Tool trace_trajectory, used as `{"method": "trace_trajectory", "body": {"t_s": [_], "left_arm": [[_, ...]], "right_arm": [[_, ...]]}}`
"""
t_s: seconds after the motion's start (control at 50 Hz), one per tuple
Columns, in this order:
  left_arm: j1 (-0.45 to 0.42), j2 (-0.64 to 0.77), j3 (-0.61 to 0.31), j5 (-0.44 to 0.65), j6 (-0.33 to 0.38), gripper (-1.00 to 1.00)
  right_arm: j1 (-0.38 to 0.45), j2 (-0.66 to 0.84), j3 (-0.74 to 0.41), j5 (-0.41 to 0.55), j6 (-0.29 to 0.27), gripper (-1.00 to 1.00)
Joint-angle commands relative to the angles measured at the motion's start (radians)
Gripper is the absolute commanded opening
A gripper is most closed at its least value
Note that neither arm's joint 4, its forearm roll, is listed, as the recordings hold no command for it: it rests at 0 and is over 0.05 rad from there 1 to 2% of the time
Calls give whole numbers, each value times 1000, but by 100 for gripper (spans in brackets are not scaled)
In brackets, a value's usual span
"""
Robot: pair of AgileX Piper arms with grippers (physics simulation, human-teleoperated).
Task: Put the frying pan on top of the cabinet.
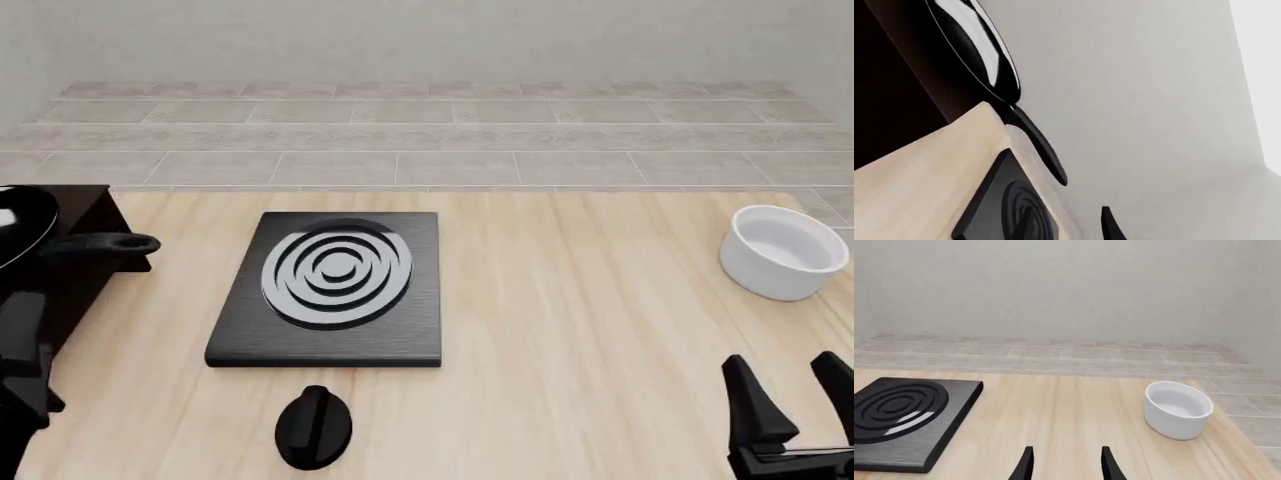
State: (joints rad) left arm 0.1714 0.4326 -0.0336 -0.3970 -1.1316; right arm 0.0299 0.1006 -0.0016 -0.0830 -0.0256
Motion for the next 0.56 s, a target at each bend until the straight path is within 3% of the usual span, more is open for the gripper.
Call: {"method": "trace_trajectory", "body": {"t_s": [0.02,0.16,0.24,0.26,0.3,0.4,0.56], "left_arm": [[25,-263,-64,319,162,100],[56,-359,-135,498,292,100],[66,-390,-150,548,350,100],[75,-402,-162,568,398,100],[75,-427,-162,593,410,100],[86,-432,-189,621,504,100],[84,-433,-201,644,576,100]], "right_arm": [[0,-16,1,12,3,100],[7,-33,1,29,-1,100],[5,-47,-1,43,4,100],[6,-55,-1,51,5,100],[8,-75,0,69,4,100],[6,-85,0,75,6,100],[10,-83,-7,79,-4,100]]}}
